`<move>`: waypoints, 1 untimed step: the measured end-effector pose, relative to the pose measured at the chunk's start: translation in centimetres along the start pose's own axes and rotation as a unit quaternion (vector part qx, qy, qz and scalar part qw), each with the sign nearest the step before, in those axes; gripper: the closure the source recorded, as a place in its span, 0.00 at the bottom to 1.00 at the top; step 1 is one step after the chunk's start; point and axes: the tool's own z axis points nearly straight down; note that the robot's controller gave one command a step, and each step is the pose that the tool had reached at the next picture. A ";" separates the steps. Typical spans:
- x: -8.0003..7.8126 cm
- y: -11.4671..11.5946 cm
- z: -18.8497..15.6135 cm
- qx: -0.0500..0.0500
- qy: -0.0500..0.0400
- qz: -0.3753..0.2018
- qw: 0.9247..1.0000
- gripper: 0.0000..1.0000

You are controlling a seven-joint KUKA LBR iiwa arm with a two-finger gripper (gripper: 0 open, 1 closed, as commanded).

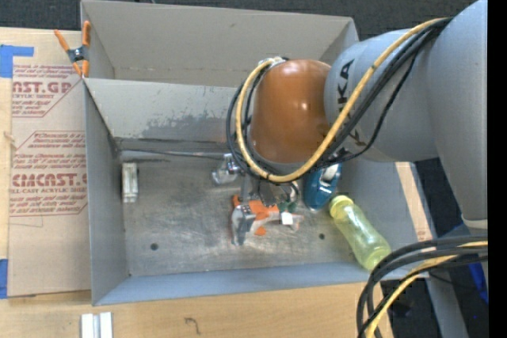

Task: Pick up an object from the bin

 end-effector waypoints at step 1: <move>0.0 -5.5 6.4 -0.001 0.000 0.120 0.993 1.00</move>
Offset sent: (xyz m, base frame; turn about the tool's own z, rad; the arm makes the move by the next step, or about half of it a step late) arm 0.0000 0.0000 0.0000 0.0000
